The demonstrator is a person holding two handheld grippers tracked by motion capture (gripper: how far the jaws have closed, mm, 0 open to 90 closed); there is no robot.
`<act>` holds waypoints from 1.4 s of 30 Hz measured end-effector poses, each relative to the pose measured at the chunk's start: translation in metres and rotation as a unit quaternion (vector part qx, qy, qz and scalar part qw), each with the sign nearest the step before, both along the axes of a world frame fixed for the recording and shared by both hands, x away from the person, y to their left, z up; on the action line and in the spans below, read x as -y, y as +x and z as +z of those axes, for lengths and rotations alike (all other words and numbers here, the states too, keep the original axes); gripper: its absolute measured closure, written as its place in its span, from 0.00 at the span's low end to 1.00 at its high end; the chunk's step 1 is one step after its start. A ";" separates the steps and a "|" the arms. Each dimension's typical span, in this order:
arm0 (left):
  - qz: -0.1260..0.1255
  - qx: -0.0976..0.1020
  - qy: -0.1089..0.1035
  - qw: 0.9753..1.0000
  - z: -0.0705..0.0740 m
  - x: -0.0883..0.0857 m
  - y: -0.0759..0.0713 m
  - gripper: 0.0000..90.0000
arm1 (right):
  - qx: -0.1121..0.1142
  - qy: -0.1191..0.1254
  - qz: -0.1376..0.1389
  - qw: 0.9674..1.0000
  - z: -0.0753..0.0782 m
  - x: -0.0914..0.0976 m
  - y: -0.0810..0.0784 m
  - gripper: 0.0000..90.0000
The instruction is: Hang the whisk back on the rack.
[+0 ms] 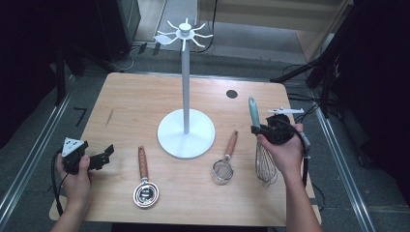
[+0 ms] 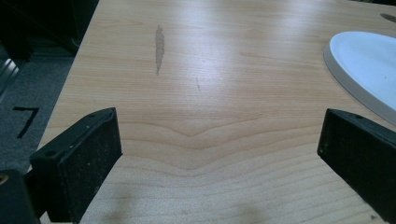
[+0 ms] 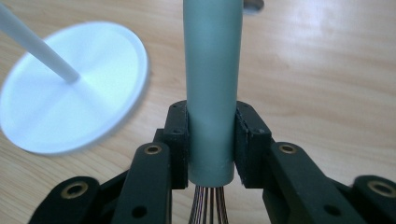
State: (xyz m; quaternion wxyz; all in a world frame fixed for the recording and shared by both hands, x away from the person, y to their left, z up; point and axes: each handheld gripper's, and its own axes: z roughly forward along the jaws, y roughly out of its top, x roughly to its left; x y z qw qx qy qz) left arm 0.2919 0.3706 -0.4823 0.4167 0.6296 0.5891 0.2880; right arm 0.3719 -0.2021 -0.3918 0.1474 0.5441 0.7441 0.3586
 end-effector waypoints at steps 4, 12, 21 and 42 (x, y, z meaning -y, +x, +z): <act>0.000 0.000 0.000 1.000 0.000 0.000 0.000 0.00 | 0.034 0.013 0.007 0.999 0.011 -0.004 -0.006 0.79; 0.000 0.001 -0.001 1.000 0.000 0.000 0.000 0.00 | 0.105 0.034 0.024 0.994 0.034 -0.018 -0.017 0.79; 0.001 0.001 -0.003 1.000 0.000 0.000 0.000 0.00 | 0.168 0.067 0.047 0.982 0.053 -0.033 -0.026 0.79; 0.001 0.001 -0.005 1.000 0.000 0.000 0.000 0.00 | 0.259 0.105 0.083 0.957 0.073 -0.068 -0.038 0.79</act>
